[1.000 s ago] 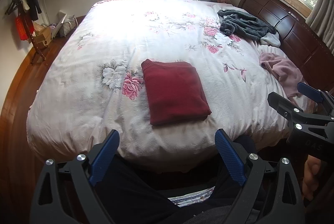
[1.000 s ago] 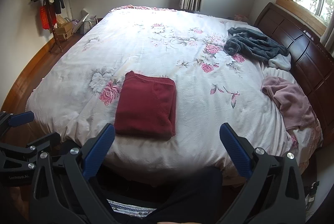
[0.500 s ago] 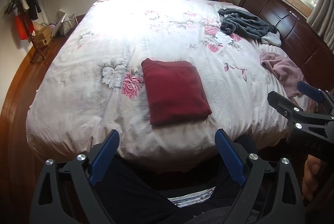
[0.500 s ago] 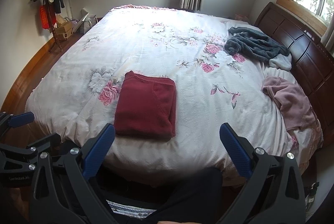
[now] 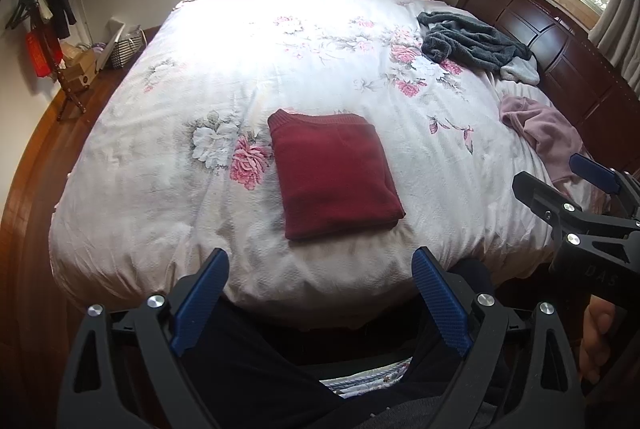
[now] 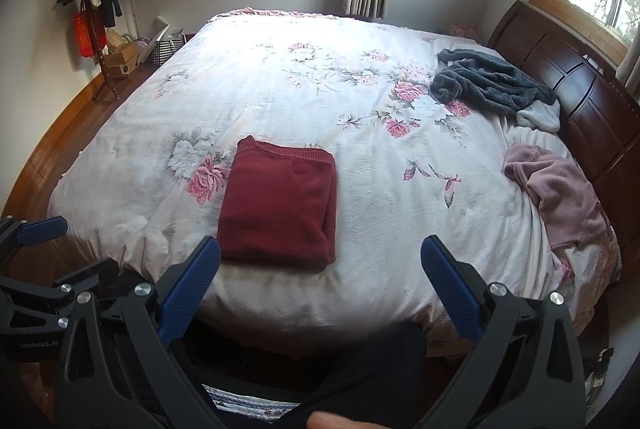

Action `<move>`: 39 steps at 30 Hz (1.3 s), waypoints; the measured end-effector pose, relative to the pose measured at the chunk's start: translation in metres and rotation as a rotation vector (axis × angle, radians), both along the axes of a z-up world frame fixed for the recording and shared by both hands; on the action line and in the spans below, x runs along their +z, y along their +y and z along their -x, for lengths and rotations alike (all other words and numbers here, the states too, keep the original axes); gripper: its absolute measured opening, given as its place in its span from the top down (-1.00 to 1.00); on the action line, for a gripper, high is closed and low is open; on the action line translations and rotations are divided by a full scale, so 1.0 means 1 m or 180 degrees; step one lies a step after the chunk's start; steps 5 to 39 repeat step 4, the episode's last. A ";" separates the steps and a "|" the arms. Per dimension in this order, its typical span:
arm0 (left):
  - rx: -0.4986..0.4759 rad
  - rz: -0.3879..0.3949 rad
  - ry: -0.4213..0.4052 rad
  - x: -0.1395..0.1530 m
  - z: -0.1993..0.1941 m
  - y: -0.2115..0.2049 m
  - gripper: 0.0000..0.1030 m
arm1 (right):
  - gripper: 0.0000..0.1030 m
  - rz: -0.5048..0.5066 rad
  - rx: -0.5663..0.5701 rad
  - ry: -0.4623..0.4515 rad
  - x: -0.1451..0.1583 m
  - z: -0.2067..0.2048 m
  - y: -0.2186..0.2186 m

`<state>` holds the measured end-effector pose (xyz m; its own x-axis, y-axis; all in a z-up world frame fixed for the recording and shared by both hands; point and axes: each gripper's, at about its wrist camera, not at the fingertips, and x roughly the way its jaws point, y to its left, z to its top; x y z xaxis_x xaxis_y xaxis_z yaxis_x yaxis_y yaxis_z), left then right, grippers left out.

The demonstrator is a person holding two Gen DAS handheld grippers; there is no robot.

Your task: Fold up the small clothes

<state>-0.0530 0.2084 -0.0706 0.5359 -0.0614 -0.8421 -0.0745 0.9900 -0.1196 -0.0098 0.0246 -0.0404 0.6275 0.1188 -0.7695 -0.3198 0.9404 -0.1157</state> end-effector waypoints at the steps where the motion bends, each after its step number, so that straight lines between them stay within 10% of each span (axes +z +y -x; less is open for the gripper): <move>1: -0.0007 -0.0001 -0.0002 -0.001 0.000 0.000 -0.80 | -0.94 -0.0003 0.0004 0.0006 0.000 0.000 0.000; 39: -0.0019 -0.0006 0.0000 -0.003 -0.002 0.001 -0.80 | -0.94 -0.0008 -0.0007 0.0016 -0.001 -0.002 -0.001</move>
